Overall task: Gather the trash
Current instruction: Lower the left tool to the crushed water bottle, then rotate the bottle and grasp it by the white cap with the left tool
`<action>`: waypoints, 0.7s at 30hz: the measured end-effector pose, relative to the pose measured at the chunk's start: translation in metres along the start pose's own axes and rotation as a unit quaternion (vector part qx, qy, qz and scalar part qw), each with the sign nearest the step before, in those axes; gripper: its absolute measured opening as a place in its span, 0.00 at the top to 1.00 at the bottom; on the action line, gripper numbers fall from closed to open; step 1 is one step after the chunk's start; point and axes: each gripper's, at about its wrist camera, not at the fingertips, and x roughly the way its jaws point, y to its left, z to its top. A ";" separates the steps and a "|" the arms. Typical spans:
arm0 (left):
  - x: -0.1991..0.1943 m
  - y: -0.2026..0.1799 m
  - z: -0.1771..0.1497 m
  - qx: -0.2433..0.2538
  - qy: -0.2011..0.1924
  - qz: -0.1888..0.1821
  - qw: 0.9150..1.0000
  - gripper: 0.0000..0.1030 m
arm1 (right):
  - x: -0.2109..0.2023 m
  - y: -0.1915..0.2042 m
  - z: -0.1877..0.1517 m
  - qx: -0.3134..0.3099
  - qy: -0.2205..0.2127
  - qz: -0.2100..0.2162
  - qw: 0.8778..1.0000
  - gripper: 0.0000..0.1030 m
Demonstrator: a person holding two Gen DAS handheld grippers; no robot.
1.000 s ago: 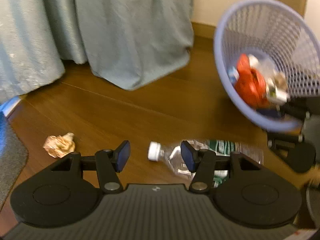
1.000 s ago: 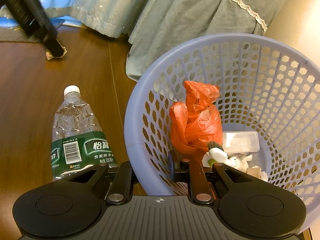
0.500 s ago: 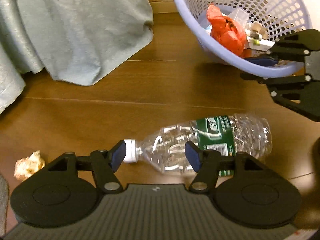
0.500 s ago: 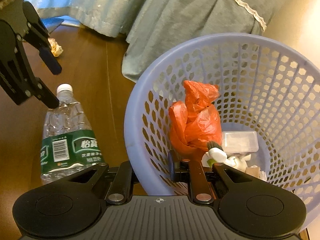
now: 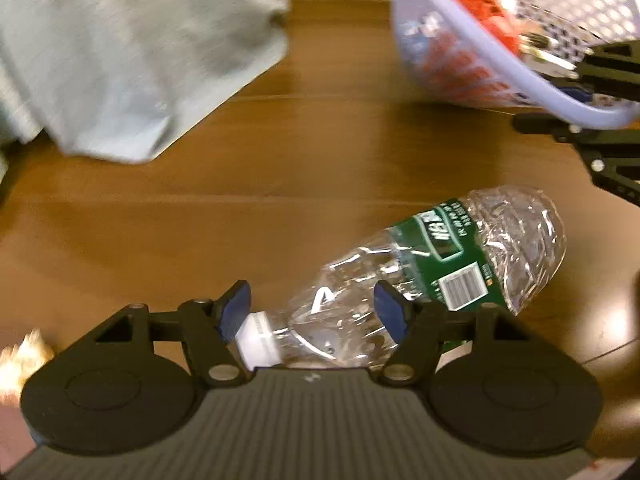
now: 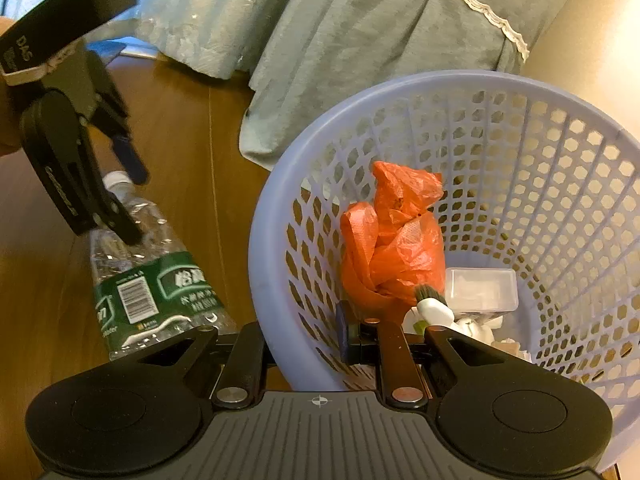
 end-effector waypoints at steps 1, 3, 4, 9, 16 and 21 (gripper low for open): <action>-0.003 0.002 -0.004 -0.010 0.003 0.003 1.000 0.37 | 0.001 0.000 0.001 0.001 0.001 -0.001 1.000 0.87; -0.011 0.000 -0.011 -0.020 0.014 0.008 1.000 0.39 | 0.002 0.002 0.003 0.002 0.003 -0.002 1.000 0.87; -0.014 -0.002 -0.016 -0.025 0.022 0.016 0.999 0.39 | 0.002 0.003 0.004 0.002 0.004 -0.002 1.000 0.87; -0.041 -0.014 -0.044 -0.062 0.041 0.015 0.997 0.39 | 0.000 0.003 0.004 0.011 0.006 -0.007 1.000 0.87; -0.062 -0.025 -0.053 0.022 -0.003 0.011 1.000 0.30 | 0.002 0.003 0.006 0.011 0.005 -0.008 1.000 0.86; -0.042 -0.021 -0.053 0.073 0.017 0.002 0.997 0.42 | 0.005 0.004 0.006 0.005 0.002 -0.007 1.000 0.86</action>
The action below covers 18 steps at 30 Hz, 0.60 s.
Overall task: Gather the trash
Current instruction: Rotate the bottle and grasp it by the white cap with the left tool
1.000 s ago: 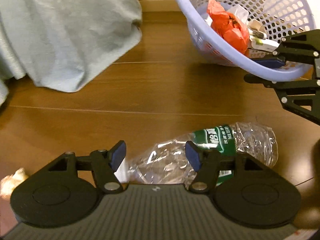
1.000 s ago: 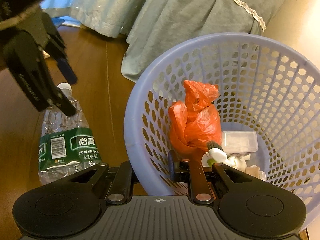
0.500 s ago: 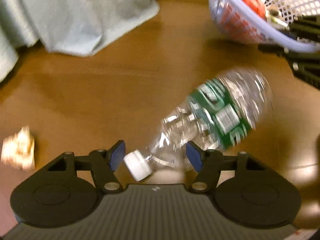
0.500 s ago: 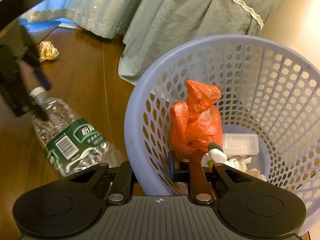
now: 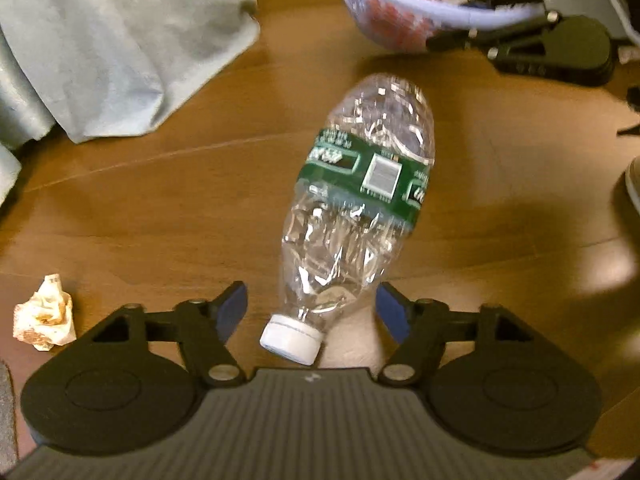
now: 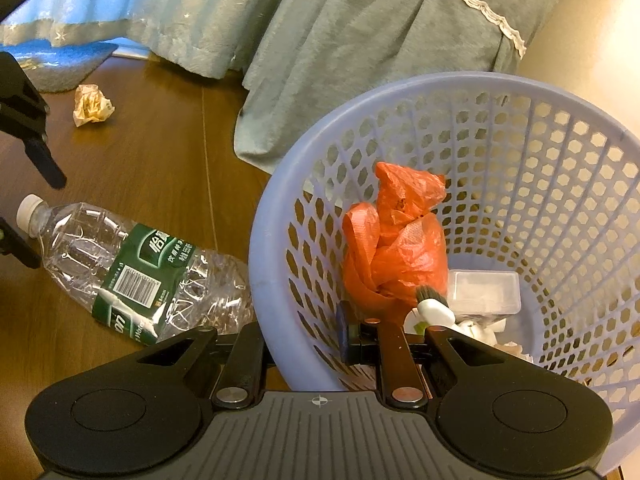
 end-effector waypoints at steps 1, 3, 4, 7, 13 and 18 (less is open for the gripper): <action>0.003 0.002 -0.002 0.001 0.003 -0.003 1.000 0.45 | 0.000 0.000 0.000 -0.001 -0.001 0.000 1.000 0.87; 0.005 0.003 -0.005 -0.008 0.004 -0.004 1.000 0.56 | 0.001 0.002 -0.001 -0.003 0.000 -0.001 1.000 0.86; 0.003 0.003 -0.007 -0.011 0.003 -0.003 1.000 0.60 | 0.001 0.002 -0.001 -0.003 0.000 -0.001 1.000 0.86; -0.001 0.003 -0.012 -0.027 0.005 -0.007 1.000 0.70 | 0.000 0.002 -0.001 0.000 0.002 -0.002 1.000 0.86; -0.001 0.000 -0.018 -0.041 0.000 -0.007 0.999 0.71 | 0.000 0.003 0.000 0.000 0.004 -0.003 1.000 0.86; 0.003 -0.004 -0.020 -0.049 0.000 -0.007 0.999 0.71 | -0.001 0.004 -0.001 -0.003 0.005 -0.003 1.000 0.86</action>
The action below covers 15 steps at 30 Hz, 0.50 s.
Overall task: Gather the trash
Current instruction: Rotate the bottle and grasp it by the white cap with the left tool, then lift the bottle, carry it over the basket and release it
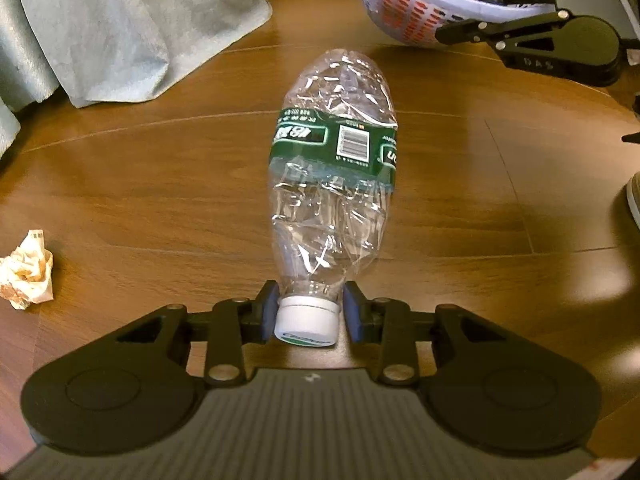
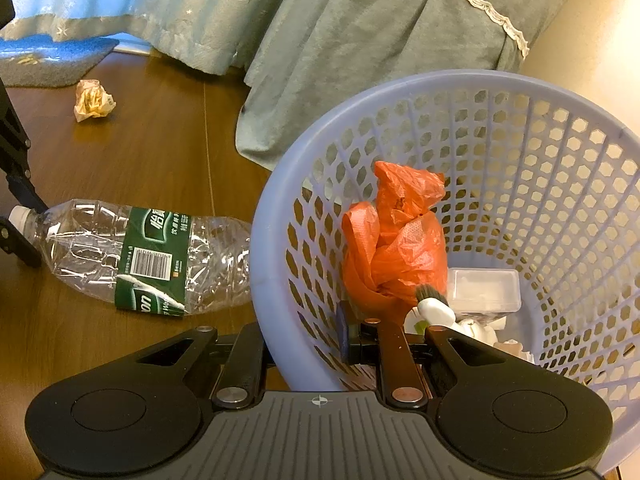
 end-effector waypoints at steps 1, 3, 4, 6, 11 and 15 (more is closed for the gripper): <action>0.000 -0.001 0.000 -0.002 -0.002 0.001 1.000 0.71 | 0.000 0.000 0.000 0.000 0.000 0.000 1.000 0.86; -0.001 -0.004 -0.001 -0.004 -0.001 0.005 1.000 0.71 | 0.000 0.000 0.001 0.000 0.000 0.000 1.000 0.86; -0.002 -0.005 -0.001 -0.006 0.000 0.006 1.000 0.72 | 0.000 0.001 0.001 0.000 0.000 0.000 1.000 0.86; -0.004 -0.007 -0.001 -0.014 0.002 0.007 1.000 0.72 | 0.000 0.001 0.001 0.001 0.001 0.000 1.000 0.86; -0.019 -0.010 -0.002 -0.045 -0.005 0.010 0.999 0.73 | -0.002 0.001 0.000 0.000 0.002 0.000 1.000 0.86; -0.032 -0.010 -0.003 -0.067 -0.009 0.008 0.998 0.73 | -0.002 0.000 0.001 0.001 0.004 0.000 1.000 0.86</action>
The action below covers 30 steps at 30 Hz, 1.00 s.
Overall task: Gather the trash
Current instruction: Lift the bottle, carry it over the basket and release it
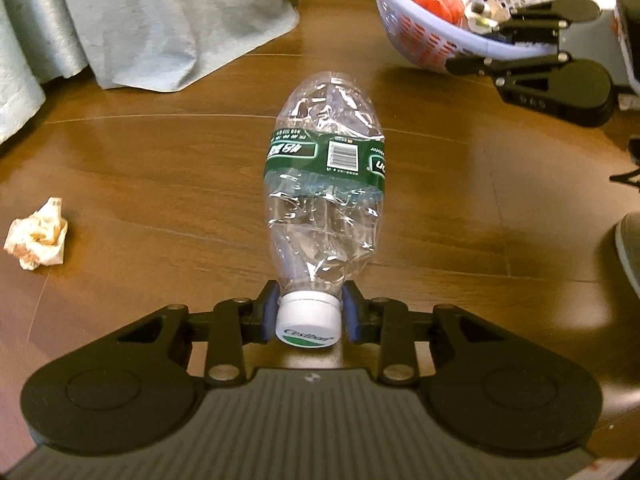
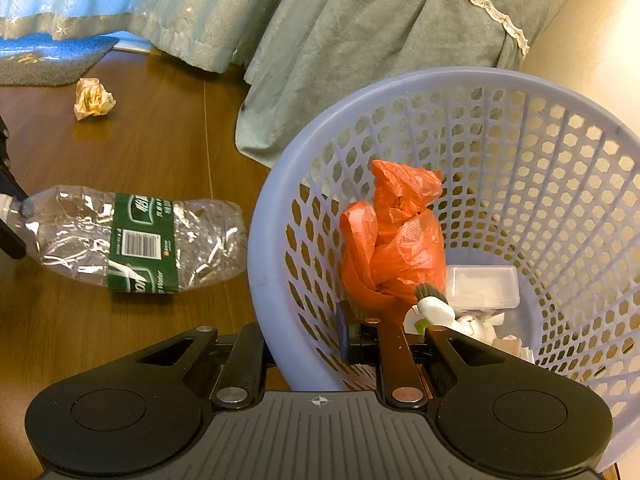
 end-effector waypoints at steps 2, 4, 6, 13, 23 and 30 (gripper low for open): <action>-0.007 0.002 0.000 -0.013 -0.004 0.000 1.000 0.73 | -0.001 -0.001 0.000 0.000 0.001 0.000 1.000 0.86; -0.015 0.006 0.001 -0.029 -0.007 -0.001 1.000 0.73 | -0.002 -0.001 -0.001 0.000 0.002 0.000 1.000 0.86; -0.021 0.008 0.000 -0.037 -0.009 0.002 0.999 0.73 | -0.003 -0.001 -0.001 -0.001 0.003 0.000 1.000 0.86; -0.041 0.016 -0.002 -0.052 -0.011 0.015 0.998 0.73 | -0.004 0.000 -0.001 -0.003 0.005 -0.002 1.000 0.86; -0.078 0.023 0.007 -0.076 -0.010 0.043 0.996 0.73 | -0.011 0.004 -0.001 -0.010 0.007 0.007 1.000 0.87; -0.099 0.020 0.027 -0.073 -0.007 0.053 0.996 0.73 | -0.017 0.003 -0.004 -0.013 0.011 0.010 1.000 0.87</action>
